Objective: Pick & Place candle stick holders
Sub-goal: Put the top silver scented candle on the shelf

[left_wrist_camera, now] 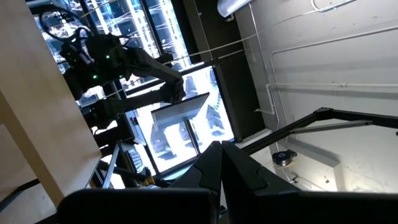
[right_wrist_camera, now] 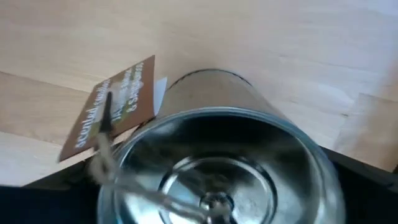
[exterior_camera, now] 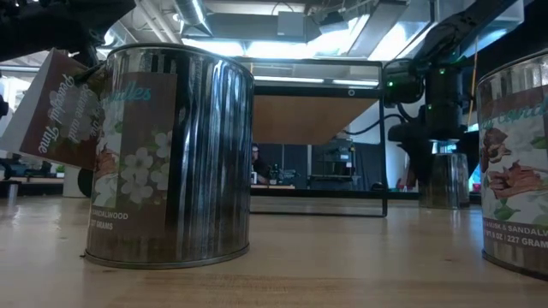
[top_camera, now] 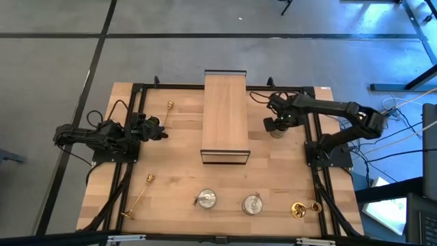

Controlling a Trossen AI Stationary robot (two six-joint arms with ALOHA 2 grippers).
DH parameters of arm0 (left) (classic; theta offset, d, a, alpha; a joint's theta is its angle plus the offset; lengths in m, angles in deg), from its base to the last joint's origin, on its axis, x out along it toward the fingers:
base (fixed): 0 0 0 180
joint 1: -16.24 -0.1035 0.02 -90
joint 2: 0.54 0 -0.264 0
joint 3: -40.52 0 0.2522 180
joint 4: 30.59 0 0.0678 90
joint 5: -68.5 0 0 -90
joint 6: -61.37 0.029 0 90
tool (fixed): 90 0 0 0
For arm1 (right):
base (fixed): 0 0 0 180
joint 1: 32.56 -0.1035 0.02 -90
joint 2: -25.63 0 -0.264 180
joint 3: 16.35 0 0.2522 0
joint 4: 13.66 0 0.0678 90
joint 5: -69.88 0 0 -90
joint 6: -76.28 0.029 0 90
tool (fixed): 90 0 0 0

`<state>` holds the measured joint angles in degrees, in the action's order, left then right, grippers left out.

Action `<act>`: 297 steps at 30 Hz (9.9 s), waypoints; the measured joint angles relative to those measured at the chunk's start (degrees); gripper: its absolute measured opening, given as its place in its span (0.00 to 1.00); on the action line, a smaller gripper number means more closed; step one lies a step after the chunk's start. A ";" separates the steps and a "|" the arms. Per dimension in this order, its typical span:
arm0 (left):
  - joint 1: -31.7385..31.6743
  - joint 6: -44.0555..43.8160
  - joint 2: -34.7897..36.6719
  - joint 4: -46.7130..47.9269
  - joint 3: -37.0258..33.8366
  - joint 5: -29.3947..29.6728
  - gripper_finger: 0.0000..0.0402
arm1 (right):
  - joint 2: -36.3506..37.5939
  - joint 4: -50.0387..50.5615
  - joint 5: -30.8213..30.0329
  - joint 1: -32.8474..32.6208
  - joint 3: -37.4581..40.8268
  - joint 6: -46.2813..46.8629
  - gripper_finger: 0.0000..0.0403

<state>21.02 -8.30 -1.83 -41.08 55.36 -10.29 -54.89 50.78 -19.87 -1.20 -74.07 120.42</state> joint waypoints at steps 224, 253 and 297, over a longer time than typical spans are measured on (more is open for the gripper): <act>0.02 0.50 0.00 -1.27 0.00 -5.22 0.00 | -32.76 37.72 4.94 -16.68 -76.38 -2.43 0.81; 0.00 0.50 -0.01 -1.22 0.01 -4.88 0.00 | -33.19 27.19 -7.85 -13.44 -89.96 -6.14 0.01; 0.00 1.46 -0.01 -1.27 0.02 -4.93 0.00 | -38.57 38.53 -5.86 -14.93 -89.92 -6.47 0.00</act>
<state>21.02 -6.83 -1.84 -42.35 55.38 -15.21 -93.46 89.31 -25.73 -16.13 -163.99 113.95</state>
